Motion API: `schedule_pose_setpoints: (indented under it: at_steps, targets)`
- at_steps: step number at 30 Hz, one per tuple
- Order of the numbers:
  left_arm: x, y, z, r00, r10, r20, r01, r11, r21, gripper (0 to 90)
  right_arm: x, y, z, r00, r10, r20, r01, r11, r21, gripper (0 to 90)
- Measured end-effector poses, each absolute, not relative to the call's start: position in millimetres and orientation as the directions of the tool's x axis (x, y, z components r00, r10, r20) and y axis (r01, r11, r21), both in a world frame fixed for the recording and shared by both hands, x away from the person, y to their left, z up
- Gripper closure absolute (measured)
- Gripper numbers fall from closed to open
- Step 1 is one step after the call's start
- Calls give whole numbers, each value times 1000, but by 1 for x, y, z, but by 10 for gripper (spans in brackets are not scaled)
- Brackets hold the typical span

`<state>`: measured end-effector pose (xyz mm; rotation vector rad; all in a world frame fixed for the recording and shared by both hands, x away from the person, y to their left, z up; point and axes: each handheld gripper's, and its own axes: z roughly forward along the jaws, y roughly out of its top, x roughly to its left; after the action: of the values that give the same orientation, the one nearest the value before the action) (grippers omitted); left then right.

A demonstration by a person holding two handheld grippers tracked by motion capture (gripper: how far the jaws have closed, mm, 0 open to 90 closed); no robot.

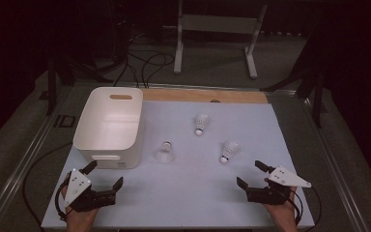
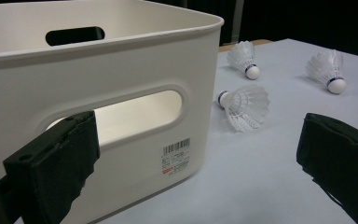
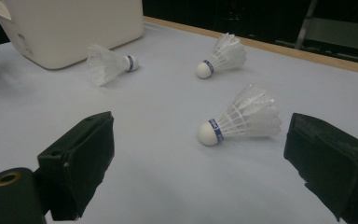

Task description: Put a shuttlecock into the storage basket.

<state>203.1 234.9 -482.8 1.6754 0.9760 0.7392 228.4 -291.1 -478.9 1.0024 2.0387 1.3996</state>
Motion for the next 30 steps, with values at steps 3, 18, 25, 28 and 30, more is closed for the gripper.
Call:
schedule_pose_setpoints:
  at_steps: [3, 18, 25, 28, 30]
  targets:
    - [203, 235, -483, 482, 876, 20, 253, -161, 954, 0, 229, -291, -479, -621, 783, 30, 312, 213, 926, 85]
    - [204, 237, -484, 454, 891, 11, 254, -141, 957, 0, 231, -286, -477, -603, 797, 31, 347, 227, 910, 86]
    - [203, 236, -483, 441, 897, 22, 252, -148, 956, 0, 233, -288, -466, -601, 798, 46, 355, 216, 910, 76]
    - [204, 237, -484, 434, 901, 27, 256, -152, 955, 0, 234, -286, -460, -605, 795, 32, 350, 230, 908, 76]
    - [204, 238, -484, 430, 902, 21, 258, -145, 955, 0, 234, -286, -458, -609, 792, 35, 352, 231, 907, 76]
